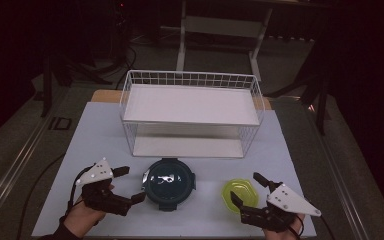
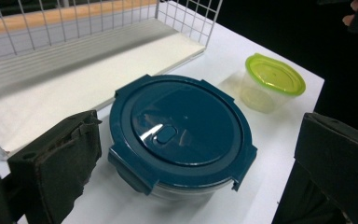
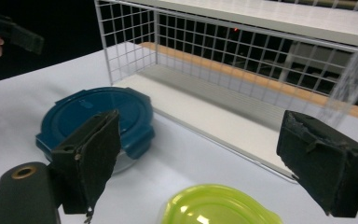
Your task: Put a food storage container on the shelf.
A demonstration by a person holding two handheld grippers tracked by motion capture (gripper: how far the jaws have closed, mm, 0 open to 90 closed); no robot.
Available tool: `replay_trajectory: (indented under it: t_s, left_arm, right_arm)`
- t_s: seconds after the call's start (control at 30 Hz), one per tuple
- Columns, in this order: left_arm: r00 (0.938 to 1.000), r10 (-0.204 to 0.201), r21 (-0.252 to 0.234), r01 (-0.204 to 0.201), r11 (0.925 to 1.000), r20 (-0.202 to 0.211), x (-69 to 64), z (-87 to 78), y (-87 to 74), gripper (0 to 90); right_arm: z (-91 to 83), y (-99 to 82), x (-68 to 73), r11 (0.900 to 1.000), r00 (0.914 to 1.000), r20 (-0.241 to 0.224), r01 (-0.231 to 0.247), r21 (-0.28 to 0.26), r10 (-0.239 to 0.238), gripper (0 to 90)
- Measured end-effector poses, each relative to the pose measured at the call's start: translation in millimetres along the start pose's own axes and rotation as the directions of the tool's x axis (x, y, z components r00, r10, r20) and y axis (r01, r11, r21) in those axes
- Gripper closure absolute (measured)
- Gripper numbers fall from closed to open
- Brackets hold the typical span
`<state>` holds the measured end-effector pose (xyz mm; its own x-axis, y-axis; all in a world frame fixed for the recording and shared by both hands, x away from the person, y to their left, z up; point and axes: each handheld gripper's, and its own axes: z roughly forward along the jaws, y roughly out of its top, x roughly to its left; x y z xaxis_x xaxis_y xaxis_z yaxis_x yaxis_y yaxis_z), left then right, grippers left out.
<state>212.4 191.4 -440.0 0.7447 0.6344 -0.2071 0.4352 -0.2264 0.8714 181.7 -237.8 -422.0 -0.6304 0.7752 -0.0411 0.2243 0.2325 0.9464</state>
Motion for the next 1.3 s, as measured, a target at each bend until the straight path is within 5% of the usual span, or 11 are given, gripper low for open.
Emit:
replay_trajectory:
  t_s: [0.27,0.53,0.8,0.83,1.03,1.07,1.1,1.13,1.2,1.27,1.3]
  left_arm:
    - [1.0,-0.003,-0.002,0.003,1.0,-0.008,3.0,0.2,4.1,0.1]
    - [0.9944,-0.104,0.017,0.104,0.9945,0.02,11.5,2.8,8.8,0.1]
    - [0.9778,-0.209,0.05,0.208,0.9768,0.013,24.8,11.2,5.4,1.6]
    - [0.9741,-0.226,0.063,0.225,0.9723,0.008,29.2,13.6,3.0,1.6]
    - [0.9481,-0.318,0.105,0.316,0.9429,0.001,43.1,23.8,-5.4,3.5]
    - [0.9481,-0.318,0.105,0.316,0.9429,0.001,43.1,23.8,-5.4,3.9]
    - [0.9358,-0.352,0.122,0.35,0.9289,0.001,46.5,28.1,-8.5,4.3]
    - [0.9319,-0.363,0.13,0.359,0.9242,0.004,48.1,29.7,-9.9,5.0]
    - [0.9216,-0.388,0.133,0.384,0.9136,0.004,50.2,32.5,-12.5,5.9]
    - [0.9216,-0.388,0.133,0.384,0.9136,0.004,50.2,32.5,-12.5,7.7]
    - [0.8982,-0.439,0.143,0.433,0.8901,0.016,54.9,36.0,-16.7,10.1]
  right_arm:
    - [16.1,18.9,5.2,0.9997,0.9985,-0.048,-0.025,0.006,0.026,11.6]
    - [48.1,34.3,16.6,0.9966,0.9913,-0.114,-0.061,0.054,0.067,10.3]
    - [77.1,33.0,16.1,0.9671,0.965,-0.164,-0.173,0.187,0.204,10.4]
    - [85.5,30.8,13.7,0.9509,0.9514,-0.178,-0.208,0.229,0.251,10.6]
    - [109.3,20.1,8.3,0.89,0.911,-0.171,-0.303,0.341,0.375,13.5]
    - [109.3,20.1,8.3,0.89,0.911,-0.171,-0.303,0.341,0.375,13.5]
    - [117.7,16.5,5.1,0.8538,0.8856,-0.16,-0.351,0.385,0.436,14.7]
    - [120.2,15.3,3.9,0.8378,0.8743,-0.156,-0.369,0.402,0.46,15.7]
    - [126.1,12.6,2.1,0.8114,0.8591,-0.143,-0.391,0.434,0.491,18.1]
    - [128.7,11.3,1.9,0.7981,0.8543,-0.133,-0.399,0.451,0.503,18.1]
    - [134.6,8.2,1.2,0.7686,0.833,-0.131,-0.42,0.483,0.537,19.9]
